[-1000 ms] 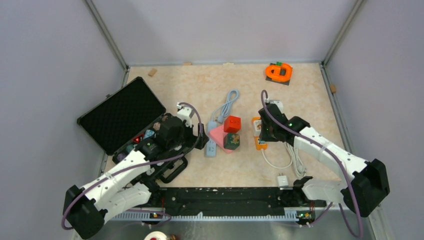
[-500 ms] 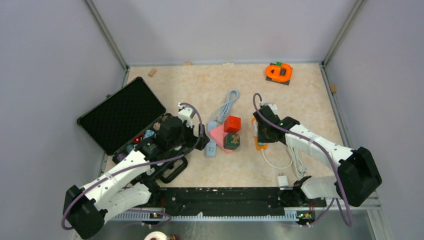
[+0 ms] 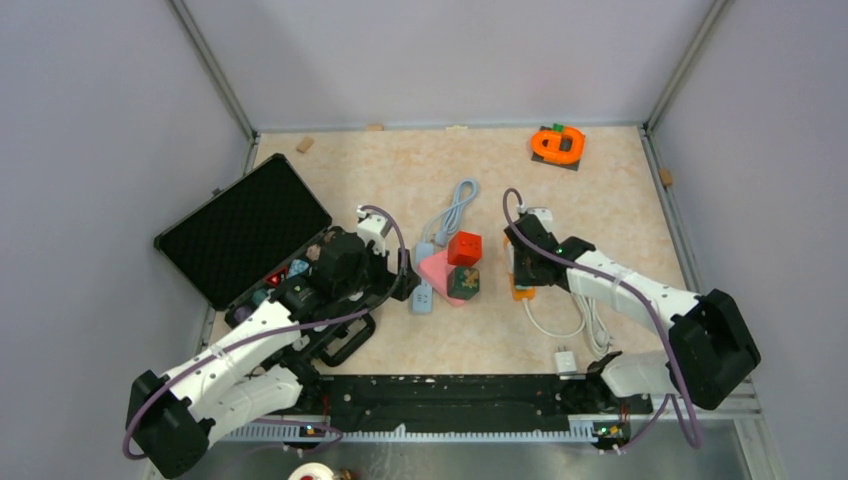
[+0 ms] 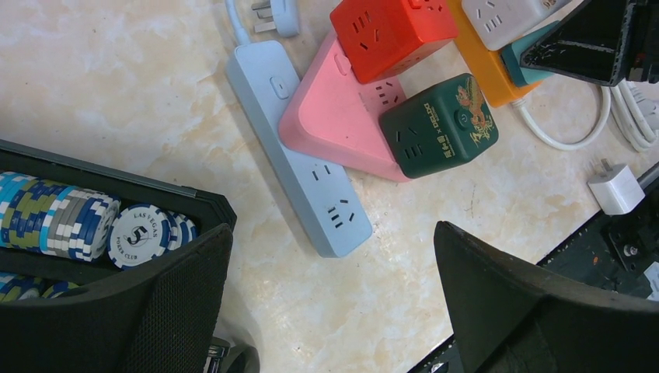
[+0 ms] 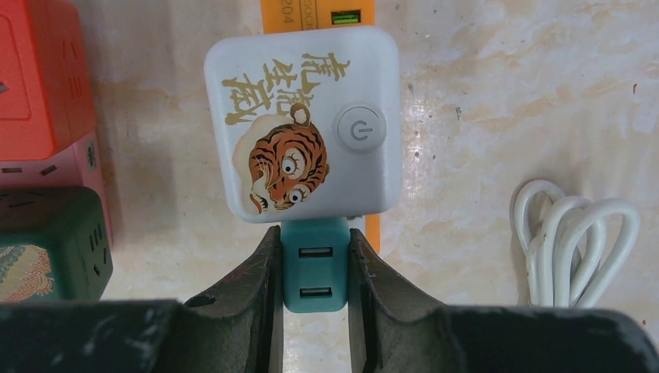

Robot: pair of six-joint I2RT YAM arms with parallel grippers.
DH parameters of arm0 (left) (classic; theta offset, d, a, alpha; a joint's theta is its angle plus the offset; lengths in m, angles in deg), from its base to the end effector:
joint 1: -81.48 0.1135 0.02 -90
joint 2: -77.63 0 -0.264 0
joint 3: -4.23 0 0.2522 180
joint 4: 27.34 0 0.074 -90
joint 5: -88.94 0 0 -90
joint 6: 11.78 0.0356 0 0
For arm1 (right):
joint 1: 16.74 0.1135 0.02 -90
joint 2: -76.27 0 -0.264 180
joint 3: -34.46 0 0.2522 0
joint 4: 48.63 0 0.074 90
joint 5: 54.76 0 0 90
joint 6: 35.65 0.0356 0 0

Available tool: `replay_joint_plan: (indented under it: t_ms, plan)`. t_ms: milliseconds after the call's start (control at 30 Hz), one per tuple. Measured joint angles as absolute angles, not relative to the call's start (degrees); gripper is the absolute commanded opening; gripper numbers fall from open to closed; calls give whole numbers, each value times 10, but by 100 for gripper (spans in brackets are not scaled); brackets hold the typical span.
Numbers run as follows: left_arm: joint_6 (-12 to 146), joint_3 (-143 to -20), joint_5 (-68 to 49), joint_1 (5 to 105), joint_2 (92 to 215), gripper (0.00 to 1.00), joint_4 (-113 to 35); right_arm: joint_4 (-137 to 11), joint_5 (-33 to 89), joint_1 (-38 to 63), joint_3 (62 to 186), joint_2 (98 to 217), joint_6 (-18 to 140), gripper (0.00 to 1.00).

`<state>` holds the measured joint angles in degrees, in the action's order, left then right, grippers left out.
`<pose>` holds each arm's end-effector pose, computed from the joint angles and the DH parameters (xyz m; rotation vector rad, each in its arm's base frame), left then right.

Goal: Insert the plug

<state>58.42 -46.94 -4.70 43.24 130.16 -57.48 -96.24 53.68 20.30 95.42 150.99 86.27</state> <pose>0.1595 -0.1286 0.2598 0.3898 2.1577 -0.6565 0.2040 0.1398 0.2136 -0.0084 2.5549 0.0272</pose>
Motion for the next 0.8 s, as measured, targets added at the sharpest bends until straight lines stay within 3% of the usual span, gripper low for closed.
replay_joint_plan:
  t_ms: [800]
  plan:
    - [584, -469, -54, 432, 1289, 99, -565, -939, 586, 232, 948, 1543, 871, 0]
